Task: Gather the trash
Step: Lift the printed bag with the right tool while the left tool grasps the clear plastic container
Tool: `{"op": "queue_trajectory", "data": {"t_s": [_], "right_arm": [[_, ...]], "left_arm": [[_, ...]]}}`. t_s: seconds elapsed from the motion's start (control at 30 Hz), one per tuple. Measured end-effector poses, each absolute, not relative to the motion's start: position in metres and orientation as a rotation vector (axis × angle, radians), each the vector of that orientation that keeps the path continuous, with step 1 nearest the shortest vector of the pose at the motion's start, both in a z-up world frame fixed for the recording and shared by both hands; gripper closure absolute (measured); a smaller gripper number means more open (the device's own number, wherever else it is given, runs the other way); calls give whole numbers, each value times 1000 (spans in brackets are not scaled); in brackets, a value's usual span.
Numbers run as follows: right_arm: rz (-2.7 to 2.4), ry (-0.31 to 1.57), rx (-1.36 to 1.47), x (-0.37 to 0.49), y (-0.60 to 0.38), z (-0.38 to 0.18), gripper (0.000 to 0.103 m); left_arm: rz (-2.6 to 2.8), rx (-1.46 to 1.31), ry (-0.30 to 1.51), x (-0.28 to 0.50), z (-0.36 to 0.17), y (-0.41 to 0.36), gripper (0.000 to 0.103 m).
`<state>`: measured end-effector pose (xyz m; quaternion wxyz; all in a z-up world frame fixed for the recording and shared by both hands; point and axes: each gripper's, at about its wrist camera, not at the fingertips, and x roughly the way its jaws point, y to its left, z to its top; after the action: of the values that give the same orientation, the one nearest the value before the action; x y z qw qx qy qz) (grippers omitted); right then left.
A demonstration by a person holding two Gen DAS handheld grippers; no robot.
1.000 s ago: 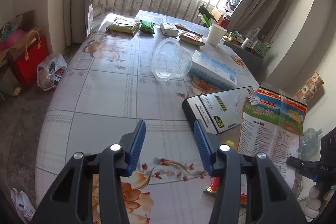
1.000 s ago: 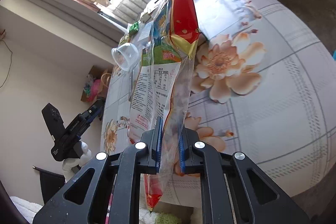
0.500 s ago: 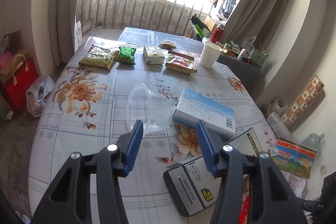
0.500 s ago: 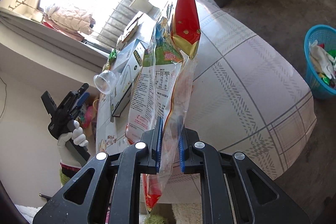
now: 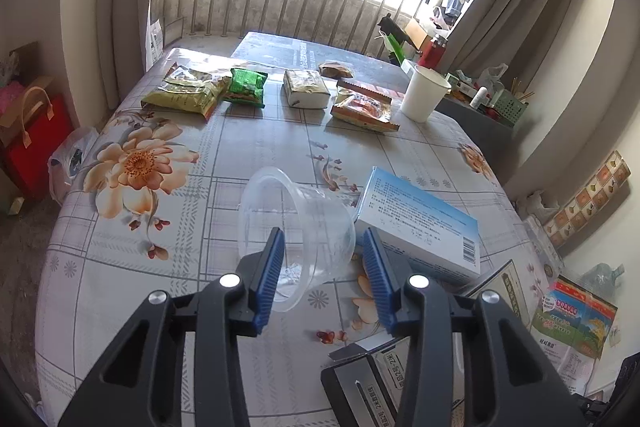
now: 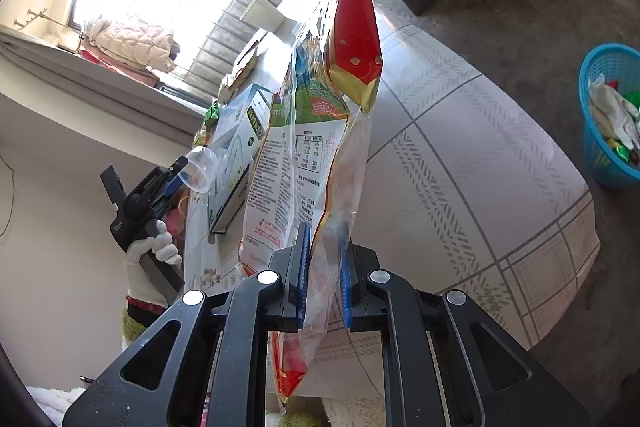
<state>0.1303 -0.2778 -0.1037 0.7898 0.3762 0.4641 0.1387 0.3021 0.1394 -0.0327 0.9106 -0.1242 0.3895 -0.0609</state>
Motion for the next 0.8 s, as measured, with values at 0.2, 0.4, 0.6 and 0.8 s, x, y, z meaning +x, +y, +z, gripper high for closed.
{"op": "queue_trajectory", "data": {"t_s": [0.2,0.4,0.6,0.8], "right_arm": [[311,987,831,127,-280,-104,91],[322,965,848,126,-284,-102,93],[337,935,863,122,-288,-96,97],[353,907,871,118,-289,-90,100]], "left_arm": [[-113,-263,819,304,-33,142,90],[-122,-250,802,297,-27,141,97],[-143,-229,753,281,-9,136,97],[-182,-211,692,260,16,131,97]]}}
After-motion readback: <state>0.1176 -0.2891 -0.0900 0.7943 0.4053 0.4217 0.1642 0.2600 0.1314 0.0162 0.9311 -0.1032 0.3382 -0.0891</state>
